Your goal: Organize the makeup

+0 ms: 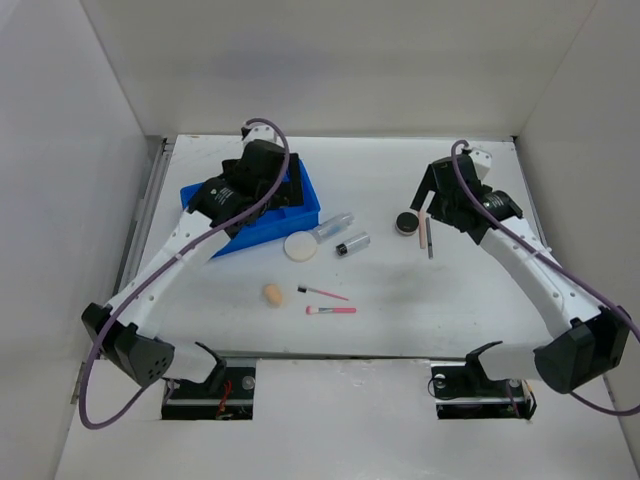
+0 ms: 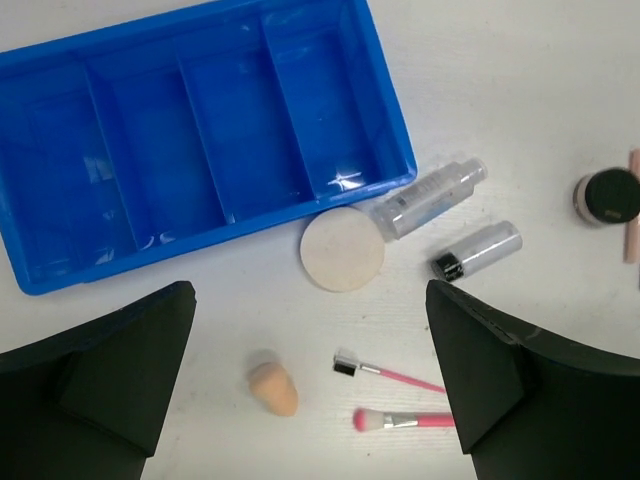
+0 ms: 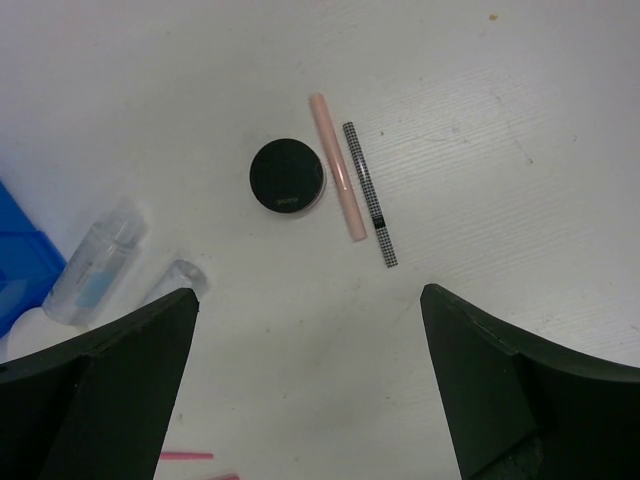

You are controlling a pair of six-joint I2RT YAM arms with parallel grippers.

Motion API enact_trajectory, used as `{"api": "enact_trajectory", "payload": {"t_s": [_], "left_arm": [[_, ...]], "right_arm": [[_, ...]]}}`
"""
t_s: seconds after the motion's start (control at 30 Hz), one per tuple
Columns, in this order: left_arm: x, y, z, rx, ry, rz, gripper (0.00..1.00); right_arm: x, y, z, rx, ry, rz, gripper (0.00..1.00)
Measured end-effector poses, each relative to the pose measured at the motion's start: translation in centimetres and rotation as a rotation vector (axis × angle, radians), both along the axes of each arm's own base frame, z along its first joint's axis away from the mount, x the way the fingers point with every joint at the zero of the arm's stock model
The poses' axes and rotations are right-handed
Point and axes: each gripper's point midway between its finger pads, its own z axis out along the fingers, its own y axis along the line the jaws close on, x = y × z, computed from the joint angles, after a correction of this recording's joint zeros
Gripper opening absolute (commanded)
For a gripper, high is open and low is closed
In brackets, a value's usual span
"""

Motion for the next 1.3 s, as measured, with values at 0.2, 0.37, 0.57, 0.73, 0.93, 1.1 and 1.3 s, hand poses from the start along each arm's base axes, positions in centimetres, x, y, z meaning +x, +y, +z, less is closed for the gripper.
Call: {"api": "enact_trajectory", "payload": {"t_s": [0.2, 0.37, 0.57, 0.73, 0.93, 1.1, 1.3], "left_arm": [[0.0, -5.2, -1.2, 0.102, 0.054, -0.158, 0.99], [-2.8, -11.9, -5.0, 0.181, 0.132, -0.382, 0.82], [-4.1, -17.4, -10.6, 0.203, 0.270, -0.556, 0.73], [-2.1, -20.8, -14.8, 0.255, 0.333, -0.619, 0.79], [-0.9, -21.7, -19.7, 0.361, 0.393, -0.685, 0.75], [0.0, -20.8, -21.1, 0.385, 0.422, -0.708, 0.76], [1.1, -19.6, -22.9, 0.416, 0.455, -0.707, 0.62]], "right_arm": [[-1.8, -0.4, 0.8, 0.031, -0.048, 0.017, 0.99], [-2.9, -1.3, 2.6, 0.045, -0.117, 0.001, 0.99], [-3.4, -2.2, 1.7, 0.030, -0.109, -0.039, 0.99], [-3.9, -3.7, -0.3, 0.040, -0.063, -0.085, 0.99], [-4.9, -4.6, 0.8, 0.069, -0.107, -0.111, 0.99], [-5.8, -5.1, 2.4, 0.084, -0.163, -0.125, 0.99], [-5.7, -5.2, 2.1, 0.081, -0.154, -0.135, 0.99]]}}
